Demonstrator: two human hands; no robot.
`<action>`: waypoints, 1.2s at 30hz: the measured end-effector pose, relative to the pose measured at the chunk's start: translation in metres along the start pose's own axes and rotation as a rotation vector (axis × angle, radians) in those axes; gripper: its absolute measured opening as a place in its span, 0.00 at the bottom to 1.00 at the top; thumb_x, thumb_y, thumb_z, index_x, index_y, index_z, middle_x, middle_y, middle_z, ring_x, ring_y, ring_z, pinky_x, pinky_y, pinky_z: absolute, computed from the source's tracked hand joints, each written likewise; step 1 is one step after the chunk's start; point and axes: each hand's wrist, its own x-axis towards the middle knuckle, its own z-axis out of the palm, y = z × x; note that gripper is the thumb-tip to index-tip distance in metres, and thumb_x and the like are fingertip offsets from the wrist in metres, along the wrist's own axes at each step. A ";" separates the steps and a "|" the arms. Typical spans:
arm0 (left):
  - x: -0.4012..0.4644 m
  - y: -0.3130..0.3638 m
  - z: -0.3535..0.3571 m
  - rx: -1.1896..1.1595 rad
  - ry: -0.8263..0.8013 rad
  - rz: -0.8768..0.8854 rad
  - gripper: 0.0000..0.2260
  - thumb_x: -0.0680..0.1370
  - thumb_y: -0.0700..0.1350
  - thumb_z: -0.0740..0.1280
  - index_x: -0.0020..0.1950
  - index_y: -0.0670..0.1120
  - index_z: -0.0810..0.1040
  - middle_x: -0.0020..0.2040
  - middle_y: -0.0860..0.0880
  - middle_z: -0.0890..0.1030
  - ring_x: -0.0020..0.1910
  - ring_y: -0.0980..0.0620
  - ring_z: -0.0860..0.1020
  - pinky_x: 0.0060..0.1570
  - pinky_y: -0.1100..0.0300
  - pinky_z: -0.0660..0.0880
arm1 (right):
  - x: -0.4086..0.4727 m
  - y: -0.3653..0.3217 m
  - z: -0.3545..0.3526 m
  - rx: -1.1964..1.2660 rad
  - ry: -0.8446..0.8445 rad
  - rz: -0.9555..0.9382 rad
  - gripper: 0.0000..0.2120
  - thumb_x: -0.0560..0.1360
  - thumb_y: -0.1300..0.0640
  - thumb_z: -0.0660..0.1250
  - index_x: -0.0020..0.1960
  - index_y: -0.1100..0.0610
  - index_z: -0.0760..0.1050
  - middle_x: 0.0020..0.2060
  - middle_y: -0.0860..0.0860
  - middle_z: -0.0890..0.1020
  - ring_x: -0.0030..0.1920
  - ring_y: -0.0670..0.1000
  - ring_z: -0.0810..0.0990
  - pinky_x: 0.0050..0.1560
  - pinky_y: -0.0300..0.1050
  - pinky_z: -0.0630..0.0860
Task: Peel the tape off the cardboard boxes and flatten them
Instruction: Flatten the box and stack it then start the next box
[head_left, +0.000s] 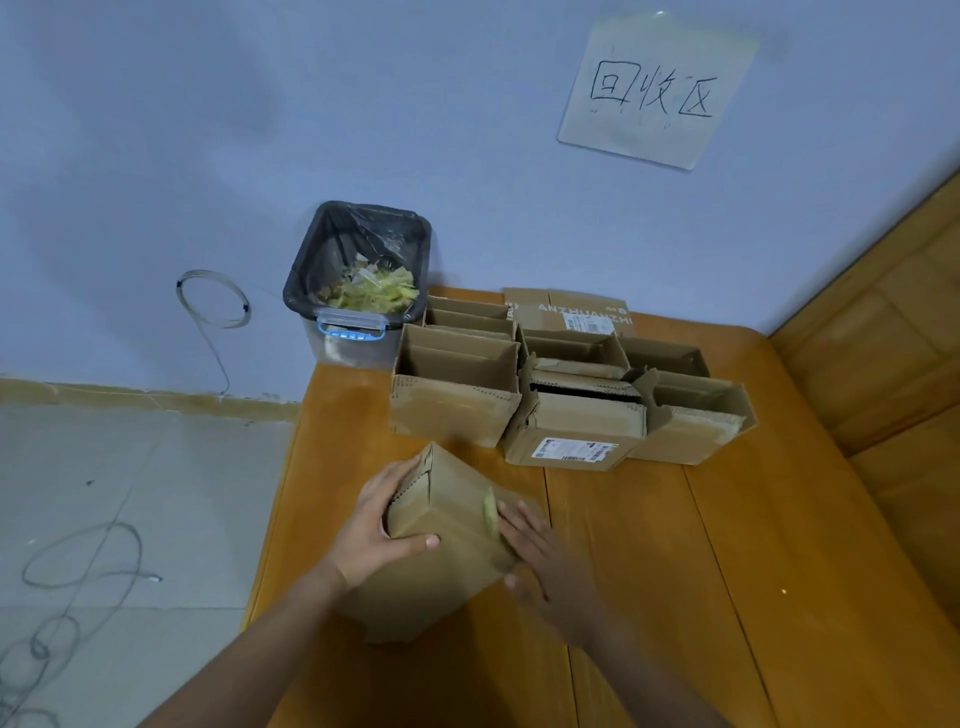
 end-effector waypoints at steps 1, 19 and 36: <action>0.001 0.002 0.001 0.012 -0.006 0.007 0.42 0.63 0.67 0.72 0.73 0.63 0.58 0.70 0.63 0.62 0.70 0.59 0.61 0.70 0.50 0.62 | -0.001 0.003 -0.002 0.030 0.021 -0.004 0.33 0.78 0.33 0.46 0.77 0.49 0.56 0.77 0.41 0.54 0.77 0.46 0.49 0.75 0.52 0.57; 0.019 0.031 0.042 0.317 -0.006 0.020 0.47 0.63 0.72 0.67 0.76 0.56 0.57 0.70 0.60 0.60 0.70 0.57 0.58 0.71 0.55 0.59 | 0.006 -0.001 -0.007 0.326 0.078 0.243 0.23 0.78 0.38 0.50 0.72 0.35 0.53 0.74 0.30 0.51 0.73 0.35 0.52 0.68 0.34 0.60; 0.091 0.036 0.058 1.141 -0.267 0.085 0.46 0.71 0.66 0.66 0.79 0.53 0.44 0.79 0.43 0.49 0.78 0.43 0.45 0.75 0.46 0.38 | 0.058 0.019 -0.057 0.172 0.414 0.149 0.19 0.78 0.70 0.61 0.64 0.57 0.76 0.67 0.40 0.67 0.69 0.41 0.66 0.65 0.23 0.57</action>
